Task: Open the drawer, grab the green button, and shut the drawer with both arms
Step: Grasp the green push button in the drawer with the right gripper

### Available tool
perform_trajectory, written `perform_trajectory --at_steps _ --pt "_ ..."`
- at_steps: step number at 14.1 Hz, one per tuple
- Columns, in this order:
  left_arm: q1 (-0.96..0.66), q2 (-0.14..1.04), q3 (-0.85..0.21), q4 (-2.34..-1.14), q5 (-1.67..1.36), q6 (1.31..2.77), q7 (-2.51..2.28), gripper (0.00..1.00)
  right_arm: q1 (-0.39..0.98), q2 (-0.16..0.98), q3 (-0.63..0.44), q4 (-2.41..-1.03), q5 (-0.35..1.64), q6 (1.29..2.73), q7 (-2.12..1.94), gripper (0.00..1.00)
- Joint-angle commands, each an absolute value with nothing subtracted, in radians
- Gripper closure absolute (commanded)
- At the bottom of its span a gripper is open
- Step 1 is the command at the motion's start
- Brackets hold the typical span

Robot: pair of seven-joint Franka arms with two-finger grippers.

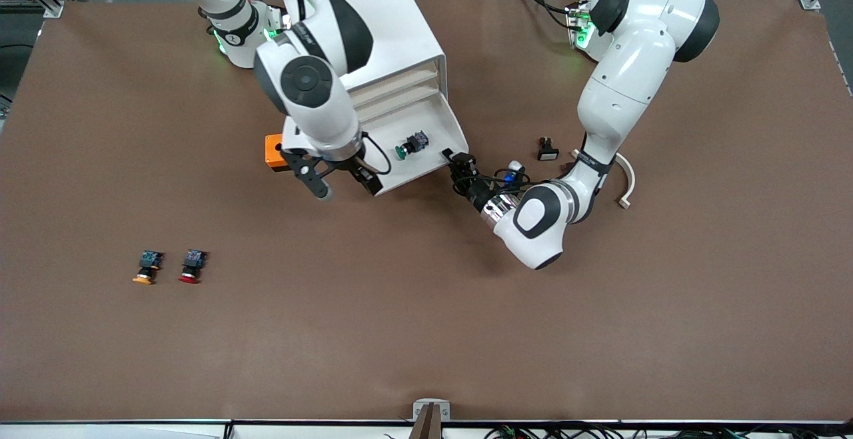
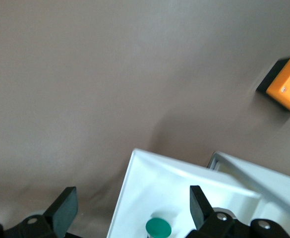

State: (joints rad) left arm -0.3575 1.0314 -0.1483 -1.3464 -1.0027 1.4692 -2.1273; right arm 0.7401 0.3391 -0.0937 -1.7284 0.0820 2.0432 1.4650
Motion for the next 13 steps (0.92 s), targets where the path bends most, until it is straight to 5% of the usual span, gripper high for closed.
perform_trajectory --at_steps 1,5,6,9,13 --pt "-0.339 1.039 -0.144 -1.335 -1.051 1.470 -2.131 0.80 0.813 0.371 -0.106 -1.752 0.074 2.112 1.561 0.00" --pt "-0.330 1.039 -0.144 -1.335 -1.055 1.473 -2.122 0.69 0.894 0.386 -0.106 -1.830 0.074 2.235 1.632 0.00" --pt "-0.330 1.042 -0.144 -1.335 -1.055 1.476 -2.118 0.58 0.913 0.400 -0.106 -1.835 0.074 2.255 1.656 0.00" --pt "-0.324 1.042 -0.144 -1.333 -1.057 1.479 -2.109 0.00 0.936 0.429 -0.107 -1.833 0.069 2.258 1.681 0.00" --pt "-0.302 1.029 -0.147 -1.333 -1.057 1.477 -2.050 0.00 0.954 0.460 -0.106 -1.832 0.064 2.261 1.719 0.02"
